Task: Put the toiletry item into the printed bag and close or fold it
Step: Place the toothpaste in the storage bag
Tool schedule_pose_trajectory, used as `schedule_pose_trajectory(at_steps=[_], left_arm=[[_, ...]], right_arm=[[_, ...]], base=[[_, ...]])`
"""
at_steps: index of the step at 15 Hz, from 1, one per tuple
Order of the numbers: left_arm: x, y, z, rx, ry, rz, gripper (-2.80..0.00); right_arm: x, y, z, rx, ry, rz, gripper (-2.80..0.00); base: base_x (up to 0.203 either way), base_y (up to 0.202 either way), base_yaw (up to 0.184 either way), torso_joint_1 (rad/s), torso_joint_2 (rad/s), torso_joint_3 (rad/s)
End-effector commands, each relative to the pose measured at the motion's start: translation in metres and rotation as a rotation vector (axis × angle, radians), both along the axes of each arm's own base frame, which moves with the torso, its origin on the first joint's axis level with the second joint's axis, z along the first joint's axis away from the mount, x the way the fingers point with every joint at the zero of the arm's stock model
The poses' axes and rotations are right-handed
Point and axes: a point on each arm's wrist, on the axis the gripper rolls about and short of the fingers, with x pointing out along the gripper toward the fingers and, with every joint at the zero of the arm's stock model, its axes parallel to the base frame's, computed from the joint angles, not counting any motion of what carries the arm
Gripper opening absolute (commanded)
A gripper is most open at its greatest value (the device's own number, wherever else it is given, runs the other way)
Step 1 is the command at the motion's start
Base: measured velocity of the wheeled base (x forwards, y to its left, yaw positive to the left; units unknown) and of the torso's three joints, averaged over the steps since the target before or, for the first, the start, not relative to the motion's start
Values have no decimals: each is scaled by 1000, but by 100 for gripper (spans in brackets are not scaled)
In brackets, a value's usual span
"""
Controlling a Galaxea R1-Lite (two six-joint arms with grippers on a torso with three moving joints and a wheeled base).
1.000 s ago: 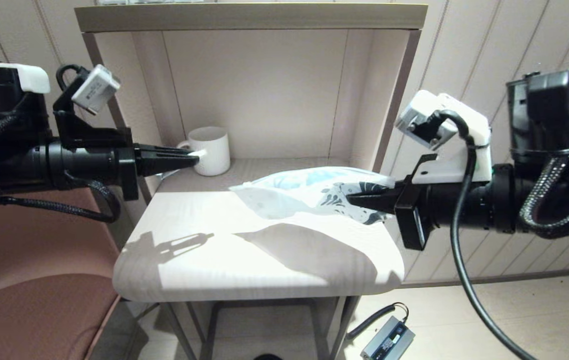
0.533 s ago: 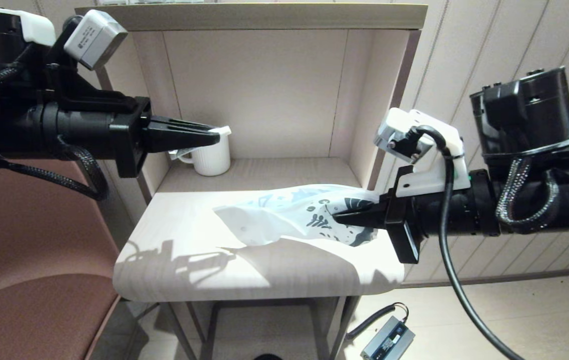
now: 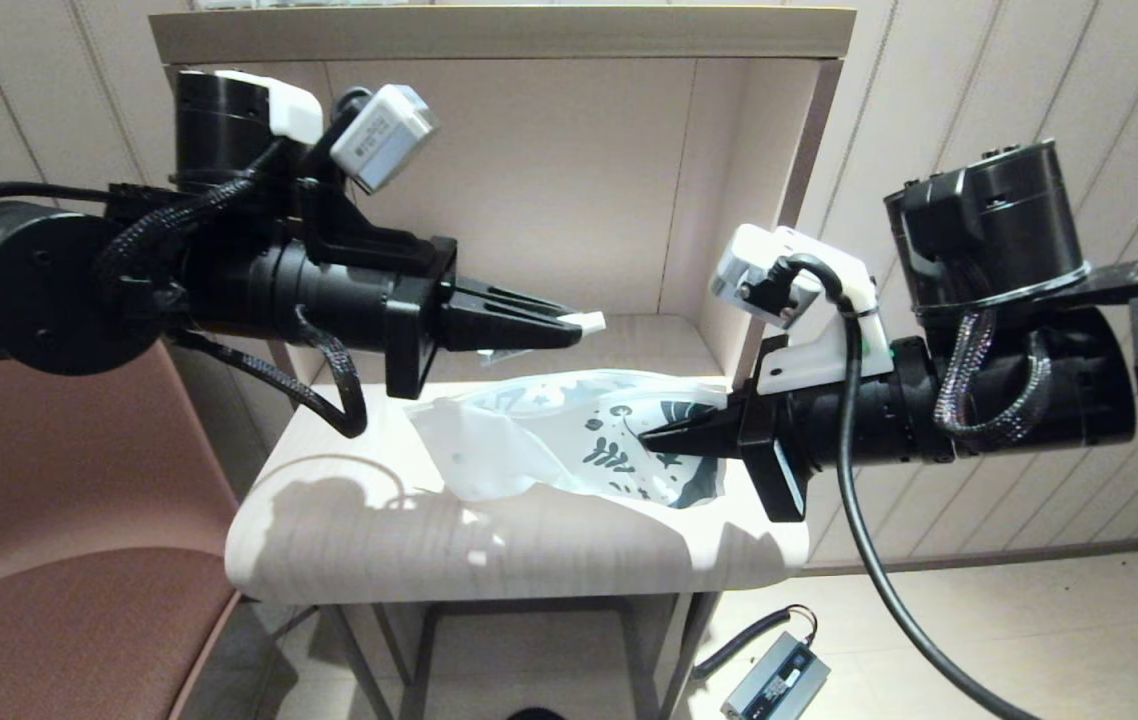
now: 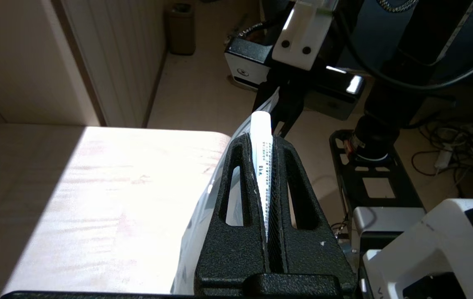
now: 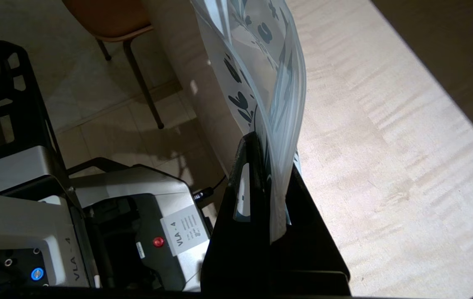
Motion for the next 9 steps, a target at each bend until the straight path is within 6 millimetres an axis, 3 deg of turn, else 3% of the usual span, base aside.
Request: schedule_pose_trajectory(at_steps=[1,9], left_arm=[[13,-12,-20,24,37,-22,-280],[21,-26,-31,38,53,-42,-280]], right_arm=[[1,1,-1,6,6,19,-280],[1,1,-5,4,19,33,-280]], base=[[0,0,0,0,0,0],[0,0,0,0,0,0]])
